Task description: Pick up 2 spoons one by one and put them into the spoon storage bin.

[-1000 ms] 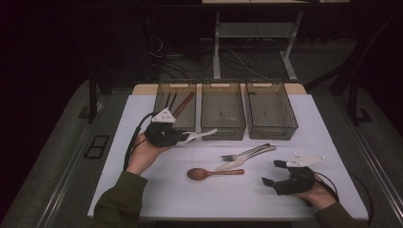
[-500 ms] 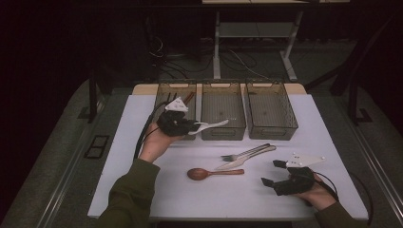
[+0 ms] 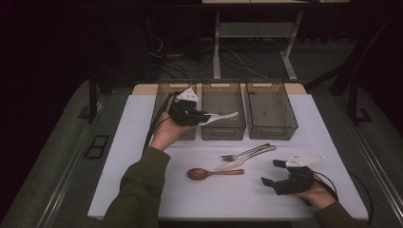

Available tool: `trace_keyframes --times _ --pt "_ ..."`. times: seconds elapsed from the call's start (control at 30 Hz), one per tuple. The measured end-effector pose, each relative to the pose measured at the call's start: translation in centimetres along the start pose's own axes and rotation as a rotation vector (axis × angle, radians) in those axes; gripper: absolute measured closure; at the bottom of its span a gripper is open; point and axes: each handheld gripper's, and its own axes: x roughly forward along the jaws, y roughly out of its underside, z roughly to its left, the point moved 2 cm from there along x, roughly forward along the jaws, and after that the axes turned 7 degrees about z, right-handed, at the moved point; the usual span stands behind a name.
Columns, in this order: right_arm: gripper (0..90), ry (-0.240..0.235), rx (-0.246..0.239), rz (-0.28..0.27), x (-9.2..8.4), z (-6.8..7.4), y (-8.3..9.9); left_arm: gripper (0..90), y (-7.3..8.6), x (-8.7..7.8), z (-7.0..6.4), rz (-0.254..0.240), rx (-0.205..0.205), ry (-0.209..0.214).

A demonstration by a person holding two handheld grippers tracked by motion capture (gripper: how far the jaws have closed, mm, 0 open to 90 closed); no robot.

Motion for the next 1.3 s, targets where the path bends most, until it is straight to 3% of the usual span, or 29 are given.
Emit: trace_keyframes --times 0.23,0.33,0.6,0.9,0.97,1.1,1.13,1.17,1.3 --pt "15.7 0.002 -0.019 0.006 0.1 0.3 0.0 79.2 -1.2 1.6 1.0 0.023 0.015 -0.009" --pt "15.8 0.002 -0.022 0.004 0.0 0.4 0.0 79.2 -1.4 2.7 1.3 0.062 0.016 0.0" --pt "15.7 0.002 -0.019 0.004 0.0 0.3 0.0 79.2 -1.3 5.6 1.7 0.132 -0.028 0.009" --pt "15.8 0.006 -0.019 -0.001 -0.2 0.2 0.1 78.7 -0.5 7.0 1.7 0.222 -0.063 0.029" --pt "15.8 0.006 -0.019 -0.001 -0.2 0.2 0.1 72.7 -0.5 7.0 1.7 0.201 -0.086 0.037" --pt "15.8 0.006 -0.019 -0.002 -0.2 0.2 0.1 64.7 -0.7 6.7 1.8 0.181 -0.073 0.046" --pt "15.8 0.006 -0.019 -0.002 -0.2 0.2 0.1 63.6 -0.8 6.7 1.7 0.159 -0.092 0.049" --pt "15.7 0.006 -0.019 -0.003 -0.2 0.2 0.1 62.2 -0.8 6.5 1.8 0.157 -0.082 0.052" --pt "15.8 0.008 -0.016 -0.004 -0.3 0.2 0.1 54.7 -1.0 6.1 1.6 0.119 -0.103 0.062"
